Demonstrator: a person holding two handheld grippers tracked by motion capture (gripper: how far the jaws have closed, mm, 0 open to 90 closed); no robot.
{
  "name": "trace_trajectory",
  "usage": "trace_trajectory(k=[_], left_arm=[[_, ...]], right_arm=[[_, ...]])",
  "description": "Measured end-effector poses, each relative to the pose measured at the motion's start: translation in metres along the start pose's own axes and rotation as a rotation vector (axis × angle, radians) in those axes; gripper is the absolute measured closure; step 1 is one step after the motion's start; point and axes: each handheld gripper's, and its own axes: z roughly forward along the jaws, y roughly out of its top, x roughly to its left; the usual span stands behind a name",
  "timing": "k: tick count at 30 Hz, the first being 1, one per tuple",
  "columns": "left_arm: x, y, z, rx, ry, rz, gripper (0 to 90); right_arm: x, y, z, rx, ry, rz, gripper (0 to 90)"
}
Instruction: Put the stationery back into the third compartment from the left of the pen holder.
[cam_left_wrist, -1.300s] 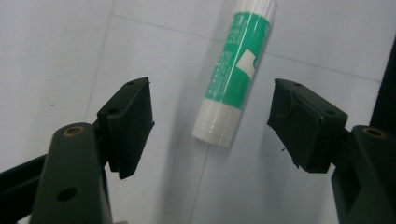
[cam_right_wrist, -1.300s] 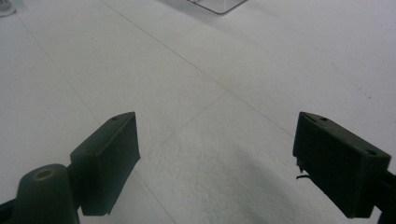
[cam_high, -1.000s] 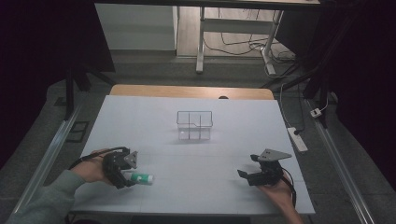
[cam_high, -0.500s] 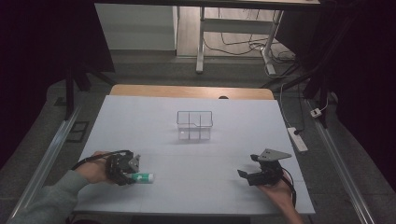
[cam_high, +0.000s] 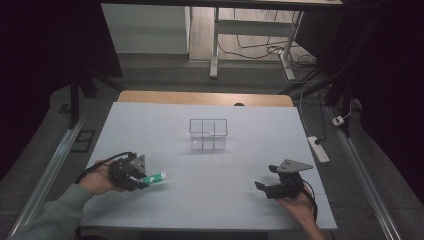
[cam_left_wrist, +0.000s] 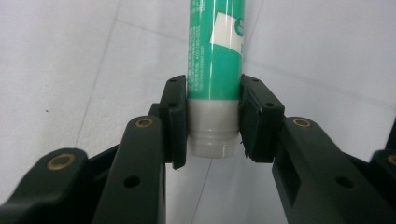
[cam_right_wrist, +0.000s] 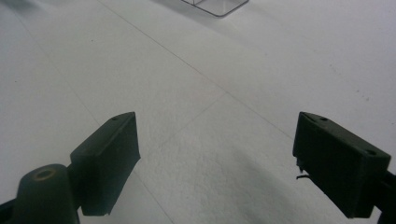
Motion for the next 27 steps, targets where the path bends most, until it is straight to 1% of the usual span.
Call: trace_trajectory(k=[3,6,14,21,26,27], left_arm=[[0.000,0.004,-0.002,-0.031,0.002,-0.030,64.5],[0.000,0.009,-0.002,-0.066,0.009,-0.046,64.4],[-0.005,0.032,-0.002,-0.128,0.027,-0.046,64.5],[-0.008,0.052,0.001,-0.168,0.022,-0.053,64.5],[-0.010,0.066,0.004,-0.190,0.019,-0.055,64.5],[-0.011,0.068,0.005,-0.196,0.015,-0.057,64.4]], right_arm=[[0.000,0.000,0.000,-0.006,0.004,0.000,14.1],[0.001,0.000,0.000,-0.007,0.003,-0.003,14.3],[0.003,0.001,0.000,-0.014,0.005,-0.009,14.6],[0.005,0.003,0.000,-0.021,0.014,-0.012,14.6],[0.009,0.006,0.000,-0.027,0.017,-0.026,14.6],[0.010,0.007,0.001,-0.038,0.020,-0.025,14.6]])
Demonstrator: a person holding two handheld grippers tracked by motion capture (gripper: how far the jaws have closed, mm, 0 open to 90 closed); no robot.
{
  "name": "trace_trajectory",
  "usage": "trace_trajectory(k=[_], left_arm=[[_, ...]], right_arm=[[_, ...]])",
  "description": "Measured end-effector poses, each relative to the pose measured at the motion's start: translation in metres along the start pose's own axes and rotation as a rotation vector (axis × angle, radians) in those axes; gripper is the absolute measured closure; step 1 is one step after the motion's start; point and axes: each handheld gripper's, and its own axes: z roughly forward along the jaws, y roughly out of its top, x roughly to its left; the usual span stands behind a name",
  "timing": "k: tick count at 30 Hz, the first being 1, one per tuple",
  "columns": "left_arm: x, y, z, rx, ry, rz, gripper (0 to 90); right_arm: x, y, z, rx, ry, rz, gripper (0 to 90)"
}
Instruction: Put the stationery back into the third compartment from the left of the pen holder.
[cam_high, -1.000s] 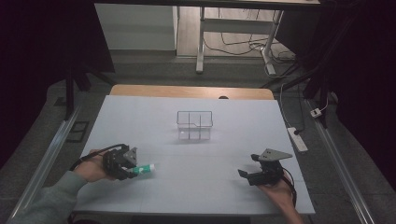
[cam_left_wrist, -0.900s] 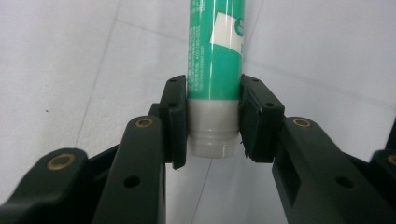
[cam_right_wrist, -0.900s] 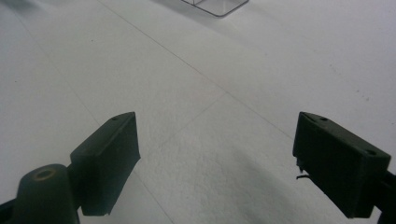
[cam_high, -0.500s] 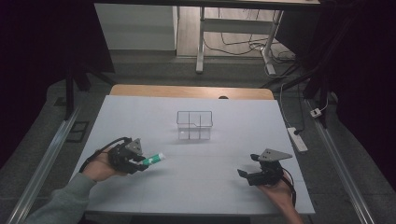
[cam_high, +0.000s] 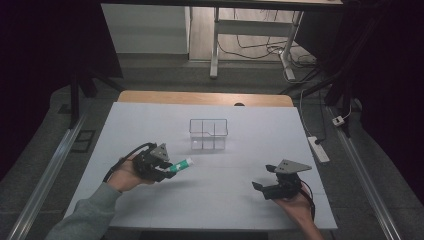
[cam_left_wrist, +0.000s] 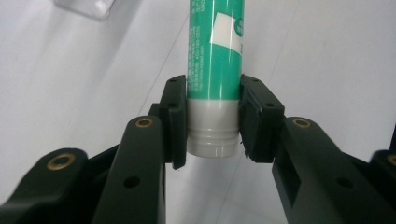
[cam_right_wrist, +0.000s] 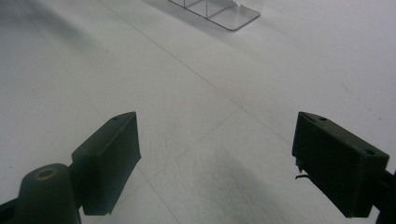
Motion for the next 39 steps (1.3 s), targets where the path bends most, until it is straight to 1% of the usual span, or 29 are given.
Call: trace_trajectory(k=[1,2,3,8,10,13,16,18,19,25,27,30,31,33,34,35,36,37,38,39], left_arm=[[-0.001,0.002,0.001,-0.001,-0.004,0.002,64.5],[-0.002,0.004,0.003,-0.001,-0.006,0.004,64.5],[-0.003,0.006,0.005,-0.002,-0.009,0.005,64.4],[-0.006,0.016,0.012,-0.007,-0.017,0.006,64.4],[-0.007,0.020,0.014,-0.010,-0.012,0.008,64.4],[-0.009,0.026,0.018,-0.010,-0.002,0.012,64.4],[-0.011,0.032,0.024,0.002,0.007,0.023,64.4],[-0.011,0.034,0.028,0.011,0.009,0.028,64.4],[-0.012,0.036,0.030,0.015,0.008,0.029,64.4],[-0.013,0.044,0.037,0.000,-0.009,0.020,64.4],[-0.014,0.047,0.039,0.010,-0.004,0.028,64.4],[-0.017,0.050,0.044,0.025,0.004,0.040,64.4],[-0.018,0.051,0.046,0.033,0.005,0.045,64.4],[-0.020,0.053,0.049,0.048,0.006,0.054,64.4],[-0.021,0.054,0.051,0.050,0.003,0.057,64.4],[-0.021,0.055,0.052,0.055,0.002,0.060,64.4],[-0.022,0.056,0.054,0.059,0.000,0.064,64.4],[-0.023,0.058,0.055,0.062,-0.002,0.066,64.4],[-0.024,0.059,0.057,0.062,-0.007,0.069,64.4],[-0.025,0.060,0.059,0.066,-0.011,0.070,64.4]], right_arm=[[0.001,0.001,-0.001,0.007,-0.007,-0.008,14.6],[0.002,0.002,0.000,0.001,-0.003,-0.009,14.6],[0.003,0.002,-0.001,0.003,-0.011,-0.014,14.5],[0.007,0.005,0.001,-0.005,0.005,-0.020,14.5],[0.008,0.006,0.002,0.000,0.008,-0.026,14.5],[0.011,0.008,0.003,-0.007,0.015,-0.033,14.5],[0.014,0.009,0.004,-0.015,0.024,-0.042,14.9],[0.015,0.010,0.005,-0.009,0.025,-0.048,14.9],[0.015,0.011,0.006,-0.009,0.028,-0.050,14.9],[0.019,0.015,0.008,-0.004,0.034,-0.063,15.1],[0.021,0.016,0.009,-0.006,0.035,-0.070,15.3],[0.024,0.018,0.009,0.009,0.036,-0.089,17.4],[0.026,0.020,0.010,0.010,0.052,-0.095,18.1],[0.027,0.021,0.011,0.006,0.060,-0.098,18.4],[0.031,0.024,0.013,0.017,0.065,-0.117,18.9],[0.031,0.024,0.013,0.017,0.065,-0.117,18.9],[0.036,0.029,0.016,0.024,0.073,-0.141,19.6],[0.036,0.029,0.016,0.024,0.073,-0.141,19.6],[0.039,0.031,0.018,0.023,0.075,-0.151,19.9],[0.044,0.037,0.021,0.031,0.080,-0.174,20.3]])
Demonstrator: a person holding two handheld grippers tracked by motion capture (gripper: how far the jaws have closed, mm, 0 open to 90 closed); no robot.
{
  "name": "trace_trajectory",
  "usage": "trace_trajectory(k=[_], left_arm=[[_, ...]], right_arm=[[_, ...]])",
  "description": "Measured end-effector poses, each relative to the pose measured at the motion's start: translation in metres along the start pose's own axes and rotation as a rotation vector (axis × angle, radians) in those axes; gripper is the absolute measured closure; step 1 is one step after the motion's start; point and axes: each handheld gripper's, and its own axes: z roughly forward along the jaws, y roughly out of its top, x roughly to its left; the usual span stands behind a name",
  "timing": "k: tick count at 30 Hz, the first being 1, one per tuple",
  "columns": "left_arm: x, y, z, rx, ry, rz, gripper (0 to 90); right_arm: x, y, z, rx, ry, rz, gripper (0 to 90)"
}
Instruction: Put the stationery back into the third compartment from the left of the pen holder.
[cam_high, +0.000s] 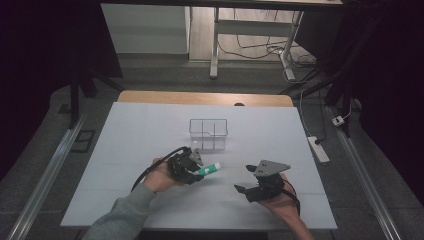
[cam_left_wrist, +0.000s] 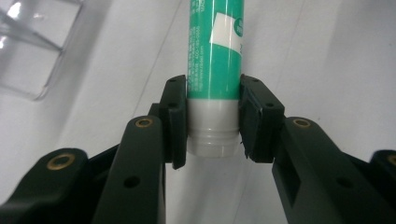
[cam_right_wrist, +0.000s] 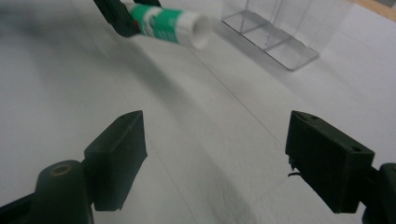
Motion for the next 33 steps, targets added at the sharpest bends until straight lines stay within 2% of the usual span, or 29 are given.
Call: trace_trajectory(k=[8,11,12,15,19,22,24,25,27,31,33], left_arm=[[-0.005,0.009,0.010,0.008,-0.031,0.023,64.4],[-0.006,0.011,0.014,0.014,-0.041,0.029,64.4],[-0.007,0.012,0.015,0.015,-0.046,0.032,64.4],[-0.007,0.015,0.017,0.019,-0.063,0.042,64.4],[-0.009,0.017,0.018,0.001,-0.069,0.037,64.5],[-0.009,0.018,0.019,0.006,-0.082,0.042,64.4],[-0.009,0.018,0.020,0.013,-0.089,0.044,64.4],[-0.010,0.019,0.021,0.016,-0.093,0.043,64.4],[-0.009,0.018,0.021,0.017,-0.099,0.044,64.4],[-0.007,0.018,0.021,0.010,-0.118,0.036,64.4],[-0.006,0.018,0.021,0.009,-0.134,0.036,64.4]], right_arm=[[0.007,0.012,0.010,0.010,0.014,-0.042,21.4],[0.011,0.017,0.014,0.026,0.018,-0.067,22.0],[0.013,0.021,0.016,0.029,0.022,-0.092,22.3],[0.016,0.025,0.018,0.030,0.032,-0.105,22.6],[0.020,0.031,0.024,0.039,0.046,-0.142,23.5],[0.024,0.036,0.031,0.067,0.048,-0.183,24.1],[0.025,0.037,0.032,0.069,0.051,-0.185,24.2],[0.027,0.040,0.035,0.084,0.054,-0.210,24.4],[0.029,0.042,0.037,0.101,0.057,-0.228,25.4],[0.030,0.043,0.041,0.102,0.075,-0.241,27.2],[0.032,0.044,0.045,0.122,0.085,-0.248,28.3]])
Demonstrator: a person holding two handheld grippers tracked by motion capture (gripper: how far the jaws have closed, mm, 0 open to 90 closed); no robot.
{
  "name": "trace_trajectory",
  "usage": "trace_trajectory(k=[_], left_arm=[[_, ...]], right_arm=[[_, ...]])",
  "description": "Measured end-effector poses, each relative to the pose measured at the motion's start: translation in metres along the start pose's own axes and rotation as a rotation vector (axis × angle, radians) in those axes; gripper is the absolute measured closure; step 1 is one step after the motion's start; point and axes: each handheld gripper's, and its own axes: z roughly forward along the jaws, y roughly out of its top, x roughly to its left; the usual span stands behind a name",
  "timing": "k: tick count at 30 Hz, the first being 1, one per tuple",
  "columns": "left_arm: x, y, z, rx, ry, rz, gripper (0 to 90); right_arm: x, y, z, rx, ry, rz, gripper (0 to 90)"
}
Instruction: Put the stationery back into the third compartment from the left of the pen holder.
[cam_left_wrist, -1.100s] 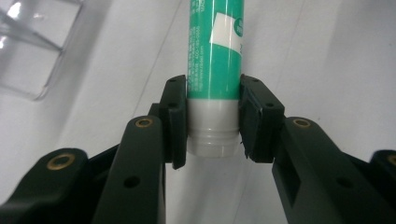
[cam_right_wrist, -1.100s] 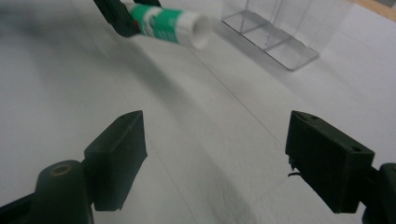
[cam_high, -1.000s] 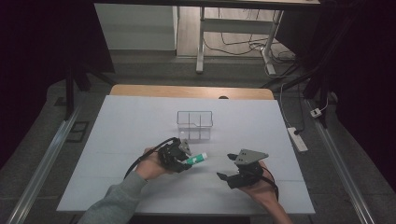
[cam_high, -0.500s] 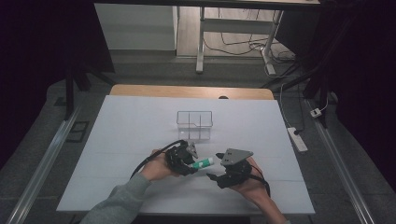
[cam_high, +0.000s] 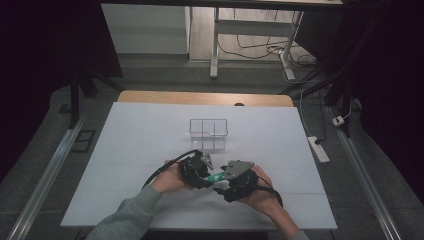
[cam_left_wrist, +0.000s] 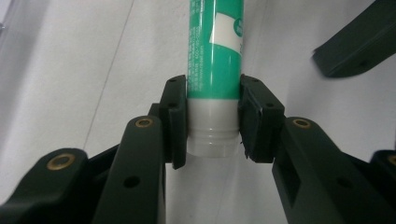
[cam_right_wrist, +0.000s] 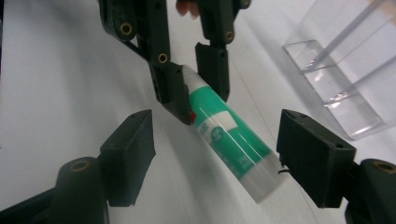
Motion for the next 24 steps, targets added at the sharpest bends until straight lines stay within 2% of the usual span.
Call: trace_trajectory(k=[1,4,6,8,10,12,13,15,17,18,19,21,23,24], left_arm=[[0.000,0.000,0.000,0.003,-0.009,-0.001,64.4],[-0.001,0.001,-0.001,0.002,-0.034,0.005,64.4],[-0.002,0.001,-0.001,0.003,-0.056,0.013,64.4],[-0.003,0.001,-0.002,0.006,-0.058,0.017,64.4],[-0.005,0.002,-0.004,0.005,-0.070,0.035,64.4],[-0.006,0.002,-0.007,-0.009,-0.082,0.029,64.4],[-0.006,0.002,-0.007,-0.014,-0.086,0.031,64.4],[-0.006,0.002,-0.008,-0.012,-0.096,0.039,64.4],[-0.006,0.002,-0.009,-0.011,-0.104,0.051,64.3],[-0.006,0.002,-0.009,-0.022,-0.108,0.045,64.3],[-0.006,0.001,-0.010,-0.031,-0.110,0.046,64.2],[-0.006,0.001,-0.012,-0.043,-0.100,0.065,63.3],[-0.007,0.000,-0.016,-0.066,-0.066,0.084,60.8],[-0.008,-0.001,-0.017,-0.098,-0.056,0.065,60.8]], right_arm=[[0.001,0.001,0.002,0.008,0.004,-0.005,29.0],[0.004,0.003,0.010,0.088,0.008,-0.064,33.7],[0.006,0.003,0.013,0.113,0.011,-0.098,39.7],[0.007,0.003,0.014,0.125,0.005,-0.105,42.2],[0.010,0.002,0.015,0.158,0.000,-0.117,49.9],[0.011,0.002,0.016,0.175,0.000,-0.144,55.8],[0.009,0.002,0.017,0.166,0.000,-0.175,56.7],[0.011,0.002,0.019,0.167,0.006,-0.178,58.3],[0.014,0.003,0.018,0.179,0.005,-0.201,60.5],[0.016,0.003,0.019,0.177,0.016,-0.202,61.7],[0.016,0.003,0.018,0.173,0.016,-0.223,62.8],[0.017,0.003,0.016,0.164,0.011,-0.240,64.6],[0.015,0.002,0.014,0.147,0.009,-0.235,65.3],[0.015,0.002,0.014,0.147,0.009,-0.235,65.3]])
